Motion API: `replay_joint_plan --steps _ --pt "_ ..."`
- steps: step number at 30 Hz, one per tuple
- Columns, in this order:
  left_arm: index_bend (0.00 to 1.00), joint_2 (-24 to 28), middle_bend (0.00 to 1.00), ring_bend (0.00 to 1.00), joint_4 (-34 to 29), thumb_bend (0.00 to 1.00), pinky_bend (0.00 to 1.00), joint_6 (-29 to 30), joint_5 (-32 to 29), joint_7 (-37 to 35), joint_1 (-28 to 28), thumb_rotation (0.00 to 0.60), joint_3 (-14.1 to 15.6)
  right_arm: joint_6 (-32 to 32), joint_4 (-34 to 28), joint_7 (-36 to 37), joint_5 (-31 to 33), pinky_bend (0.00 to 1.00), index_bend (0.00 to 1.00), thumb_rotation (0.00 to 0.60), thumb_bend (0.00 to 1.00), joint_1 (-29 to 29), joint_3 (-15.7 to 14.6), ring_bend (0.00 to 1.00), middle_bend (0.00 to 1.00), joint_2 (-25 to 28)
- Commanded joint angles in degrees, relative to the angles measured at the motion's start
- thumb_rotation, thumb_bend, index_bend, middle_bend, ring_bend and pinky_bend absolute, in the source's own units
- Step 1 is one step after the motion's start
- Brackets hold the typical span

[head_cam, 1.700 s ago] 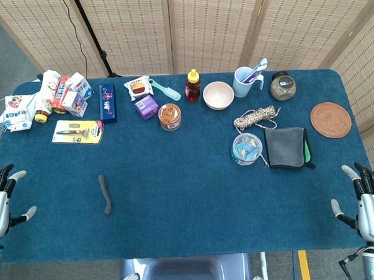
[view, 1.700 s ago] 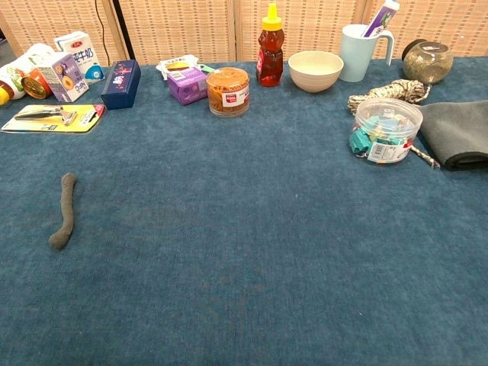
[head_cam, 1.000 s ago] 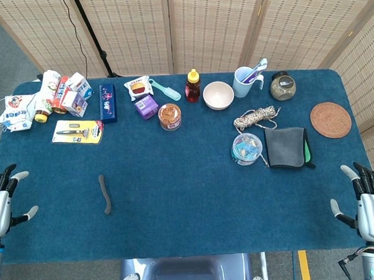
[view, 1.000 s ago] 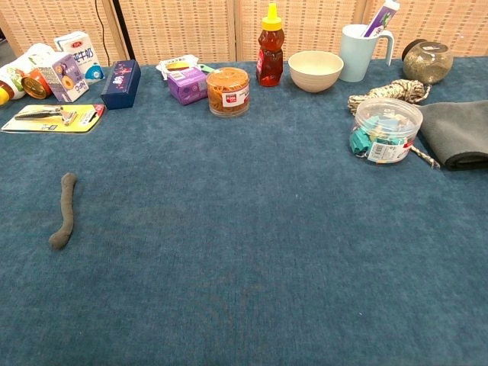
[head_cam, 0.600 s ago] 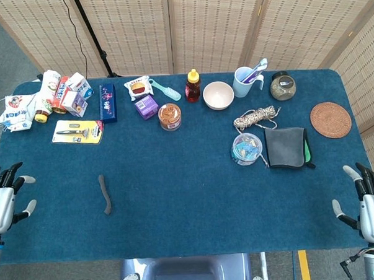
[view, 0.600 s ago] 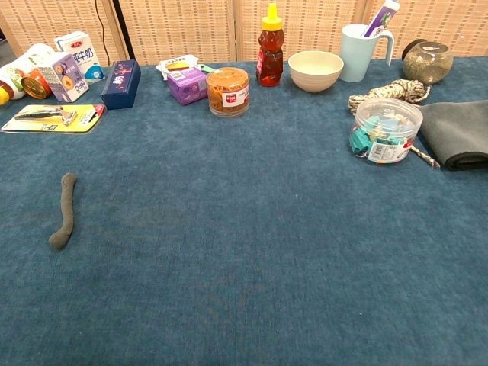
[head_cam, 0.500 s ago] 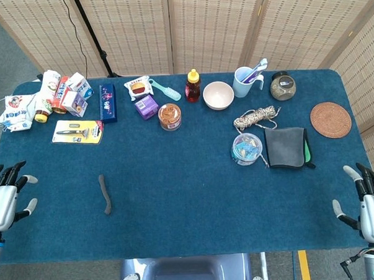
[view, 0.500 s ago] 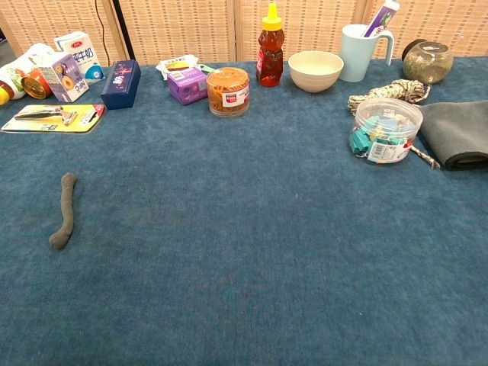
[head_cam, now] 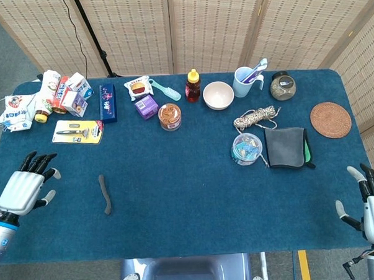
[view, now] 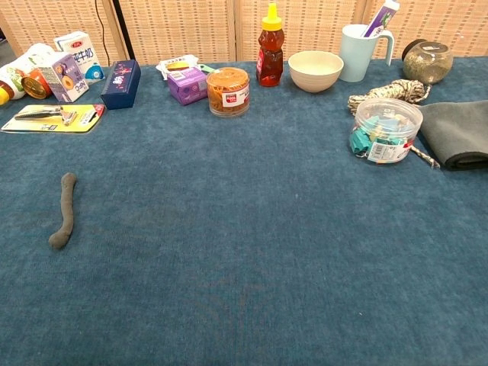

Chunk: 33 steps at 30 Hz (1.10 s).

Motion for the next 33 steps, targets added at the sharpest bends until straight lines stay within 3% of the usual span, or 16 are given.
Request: replay_joint_plan --steps 1,9,33 --pt "0.37 -0.8 0.13 0.09 2.3 0.29 0.03 -2.1 2.5 -1.4 -2.3 0.600 0.7 0.1 0.1 0.0 0.0 0.00 0.16 0.600 0.35 -0.1 -0.1 0.03 0.05 -0.1" --pt "0.34 -3.0 0.13 0.08 6.6 0.29 0.03 -7.2 5.0 -4.2 -6.7 0.600 1.8 -0.4 0.4 0.2 0.2 0.00 0.16 0.600 0.36 0.1 0.0 0.03 0.05 -0.3" --pt "0.39 -16.5 0.14 0.10 22.6 0.29 0.03 -14.3 5.1 -7.6 -14.0 0.600 3.7 0.1 0.5 0.3 0.5 0.00 0.16 0.600 0.36 -0.6 -0.2 0.03 0.05 -0.3"
